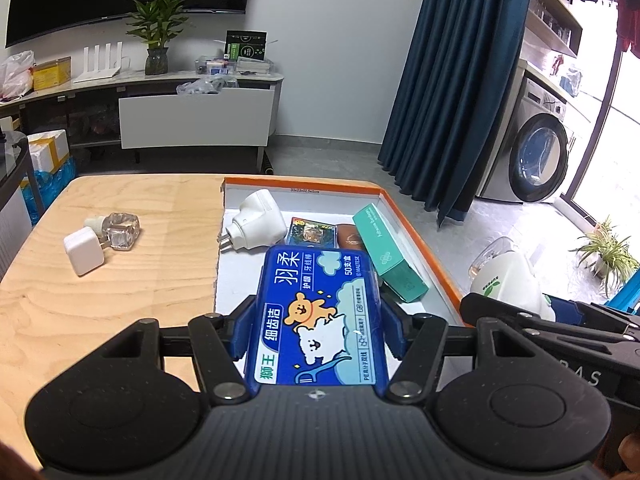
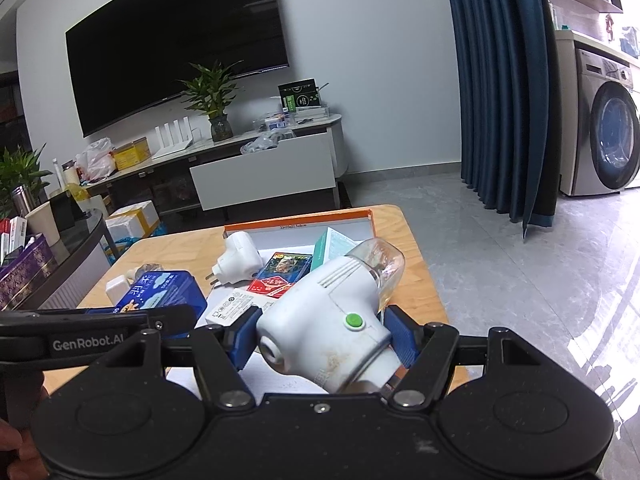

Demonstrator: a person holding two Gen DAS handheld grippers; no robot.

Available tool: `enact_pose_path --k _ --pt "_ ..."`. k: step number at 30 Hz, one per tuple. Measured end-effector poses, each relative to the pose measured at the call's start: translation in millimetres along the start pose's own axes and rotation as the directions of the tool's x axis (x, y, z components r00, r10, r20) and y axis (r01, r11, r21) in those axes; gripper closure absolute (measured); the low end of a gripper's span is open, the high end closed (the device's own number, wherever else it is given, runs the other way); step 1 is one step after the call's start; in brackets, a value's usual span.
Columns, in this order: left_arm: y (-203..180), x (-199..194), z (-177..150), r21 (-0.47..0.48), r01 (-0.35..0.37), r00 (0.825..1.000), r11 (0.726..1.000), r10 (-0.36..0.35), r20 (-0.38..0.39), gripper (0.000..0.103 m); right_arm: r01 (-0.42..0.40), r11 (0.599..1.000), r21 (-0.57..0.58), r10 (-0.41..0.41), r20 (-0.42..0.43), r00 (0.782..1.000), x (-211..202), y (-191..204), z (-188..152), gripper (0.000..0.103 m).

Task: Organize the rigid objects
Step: 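Hold the blue tin and white diffuser above the lid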

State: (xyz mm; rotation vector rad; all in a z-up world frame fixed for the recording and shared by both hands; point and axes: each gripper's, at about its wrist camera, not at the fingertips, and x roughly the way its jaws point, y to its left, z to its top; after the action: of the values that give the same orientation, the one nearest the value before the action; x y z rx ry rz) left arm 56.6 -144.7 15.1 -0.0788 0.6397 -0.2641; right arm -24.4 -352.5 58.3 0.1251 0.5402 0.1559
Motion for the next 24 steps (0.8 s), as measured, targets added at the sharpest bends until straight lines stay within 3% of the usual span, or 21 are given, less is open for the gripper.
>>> enact_pose_path --k 24 --pt "-6 -8 13 0.007 -0.002 1.0 1.0 0.002 0.024 0.04 -0.009 1.0 0.001 0.009 0.025 1.0 -1 2 12 0.023"
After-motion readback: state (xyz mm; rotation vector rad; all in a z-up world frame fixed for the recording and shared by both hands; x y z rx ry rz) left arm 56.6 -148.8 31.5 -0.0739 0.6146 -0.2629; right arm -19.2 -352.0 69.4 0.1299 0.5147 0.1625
